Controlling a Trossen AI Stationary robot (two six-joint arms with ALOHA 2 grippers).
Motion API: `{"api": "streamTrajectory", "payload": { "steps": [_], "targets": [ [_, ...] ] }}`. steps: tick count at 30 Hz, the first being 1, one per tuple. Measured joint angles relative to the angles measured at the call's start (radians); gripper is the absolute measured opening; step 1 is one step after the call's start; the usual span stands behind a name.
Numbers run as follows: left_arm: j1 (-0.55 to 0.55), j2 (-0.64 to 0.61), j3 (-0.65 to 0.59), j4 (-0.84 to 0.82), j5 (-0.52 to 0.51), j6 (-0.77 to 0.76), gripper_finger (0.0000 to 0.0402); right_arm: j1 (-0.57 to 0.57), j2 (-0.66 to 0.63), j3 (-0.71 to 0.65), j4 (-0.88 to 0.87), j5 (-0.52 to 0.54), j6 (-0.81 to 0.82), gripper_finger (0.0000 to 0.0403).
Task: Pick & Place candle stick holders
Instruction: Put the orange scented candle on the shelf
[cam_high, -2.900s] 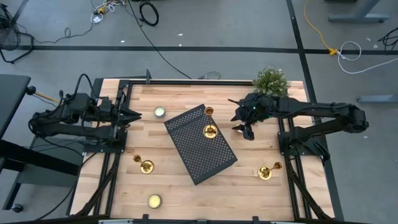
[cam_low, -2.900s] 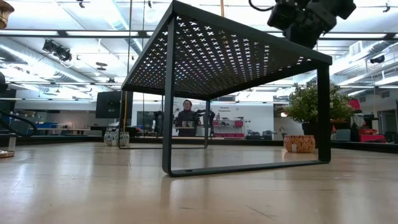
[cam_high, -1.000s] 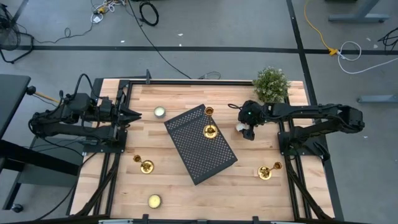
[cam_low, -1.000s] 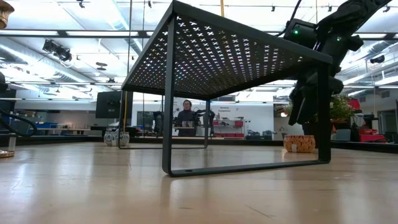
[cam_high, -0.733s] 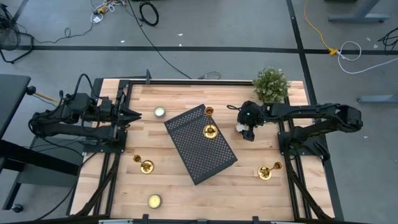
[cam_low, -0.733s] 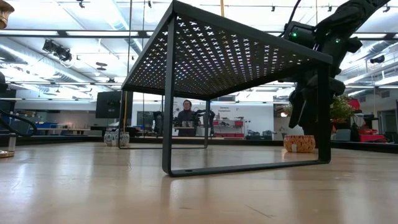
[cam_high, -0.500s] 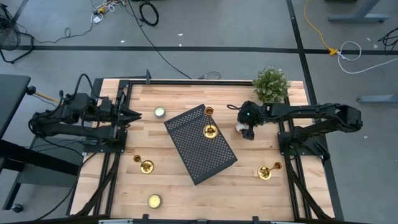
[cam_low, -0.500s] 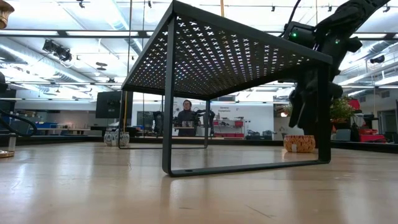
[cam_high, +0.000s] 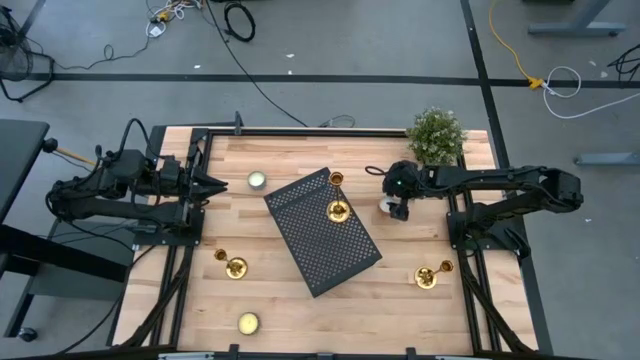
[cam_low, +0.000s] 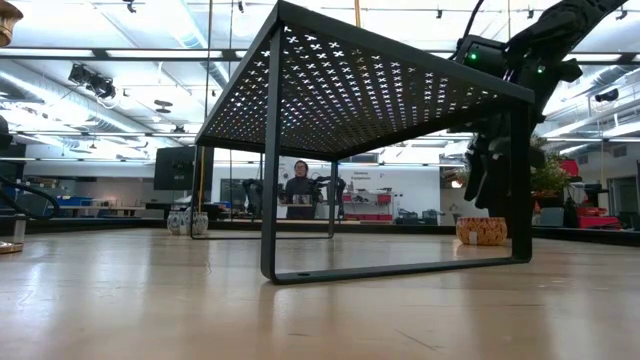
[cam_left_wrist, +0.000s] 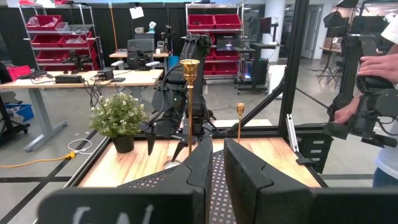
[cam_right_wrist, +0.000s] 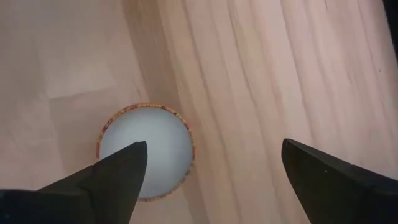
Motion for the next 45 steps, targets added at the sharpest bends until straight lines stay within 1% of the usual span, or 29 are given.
{"api": "streamTrajectory", "payload": {
  "steps": [3,8,17,24,33,45],
  "targets": [
    [0.0,0.0,0.0,0.0,0.0,0.0,0.0046,0.0,0.0,0.0,-0.004,-0.007,0.031,0.0371],
    [0.0,0.0,0.0,0.0,0.0,0.0,0.0046,-0.002,0.0,0.0,-0.035,-0.056,0.078,0.0371],
    [0.0,0.0,0.0,0.0,0.0,0.0,0.0046,-0.006,0.0,0.0,-0.045,-0.077,0.103,0.0371],
    [0.0,0.0,0.0,0.0,0.0,0.0,0.0046,-0.002,0.0,0.0,-0.045,-0.18,0.077,0.0371],
    [0.0,0.0,0.0,0.0,0.0,0.0,0.0046,0.014,0.003,0.0,-0.007,-0.168,0.046,0.0371],
    [0.0,0.0,0.0,0.0,0.0,0.0,0.0046,0.014,0.082,0.0,0.013,-0.177,0.024,0.0371]
  ]
}}
